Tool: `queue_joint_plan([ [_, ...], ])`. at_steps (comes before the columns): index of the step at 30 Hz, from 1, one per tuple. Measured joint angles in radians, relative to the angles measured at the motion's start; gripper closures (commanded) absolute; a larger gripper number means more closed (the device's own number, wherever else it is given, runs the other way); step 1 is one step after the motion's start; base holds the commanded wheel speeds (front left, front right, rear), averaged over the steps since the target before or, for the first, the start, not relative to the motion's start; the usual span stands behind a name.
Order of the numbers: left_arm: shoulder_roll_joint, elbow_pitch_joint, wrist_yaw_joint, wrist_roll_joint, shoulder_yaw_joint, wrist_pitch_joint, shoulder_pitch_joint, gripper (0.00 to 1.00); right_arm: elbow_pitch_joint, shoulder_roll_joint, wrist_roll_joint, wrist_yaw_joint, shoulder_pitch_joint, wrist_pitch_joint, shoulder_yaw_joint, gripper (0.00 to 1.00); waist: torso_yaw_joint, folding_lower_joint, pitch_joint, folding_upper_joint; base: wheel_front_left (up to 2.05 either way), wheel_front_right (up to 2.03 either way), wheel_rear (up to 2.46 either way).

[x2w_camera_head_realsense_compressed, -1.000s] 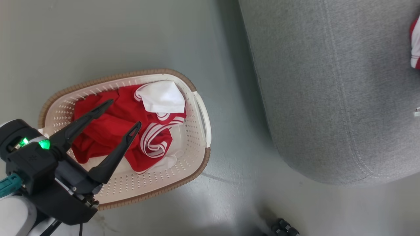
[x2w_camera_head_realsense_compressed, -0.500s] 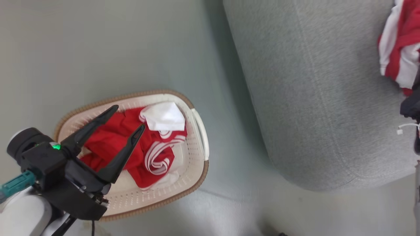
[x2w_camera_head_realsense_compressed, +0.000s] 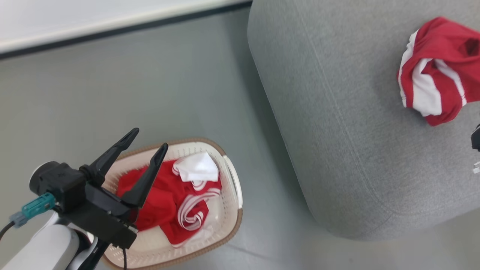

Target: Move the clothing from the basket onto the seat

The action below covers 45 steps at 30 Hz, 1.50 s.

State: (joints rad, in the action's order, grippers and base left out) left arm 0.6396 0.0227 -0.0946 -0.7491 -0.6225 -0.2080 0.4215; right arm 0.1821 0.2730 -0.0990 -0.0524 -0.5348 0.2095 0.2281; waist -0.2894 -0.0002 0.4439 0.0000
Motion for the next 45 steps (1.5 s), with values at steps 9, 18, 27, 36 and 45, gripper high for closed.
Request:
queue_joint_plan([
  [9,-0.06,-0.099,0.026,-0.049,0.028,-0.018,-0.021,0.0,-0.125,-0.046,-0.029,-0.033,0.084,-0.072,-0.053,0.0,0.032,-0.0001,-0.123,0.0,0.0,0.0,0.0],
  [18,-0.12,-0.168,0.072,-0.077,0.068,-0.032,-0.067,0.0,-0.224,-0.065,-0.042,-0.054,0.179,-0.141,-0.123,0.0,0.088,-0.0001,-0.242,-0.0001,0.0,0.0,0.0],
  [27,-0.139,-0.205,0.143,-0.112,0.136,-0.041,-0.173,0.0,-0.267,-0.122,-0.052,-0.058,0.327,-0.195,-0.16,0.0,0.165,0.0,-0.333,-0.0001,0.0,0.0,0.0],
  [36,-0.145,-0.208,0.18,-0.11,0.203,-0.042,-0.252,0.0,-0.283,-0.168,-0.048,-0.052,0.468,-0.273,-0.176,0.0,0.243,0.0001,-0.391,-0.0001,0.0,0.0,0.0],
  [45,-0.171,-0.189,0.2,-0.058,0.273,-0.042,-0.318,0.0,-0.272,-0.201,-0.013,-0.025,0.584,-0.357,-0.245,0.0,0.288,0.0001,-0.434,-0.0002,0.0,0.0,0.0],
])
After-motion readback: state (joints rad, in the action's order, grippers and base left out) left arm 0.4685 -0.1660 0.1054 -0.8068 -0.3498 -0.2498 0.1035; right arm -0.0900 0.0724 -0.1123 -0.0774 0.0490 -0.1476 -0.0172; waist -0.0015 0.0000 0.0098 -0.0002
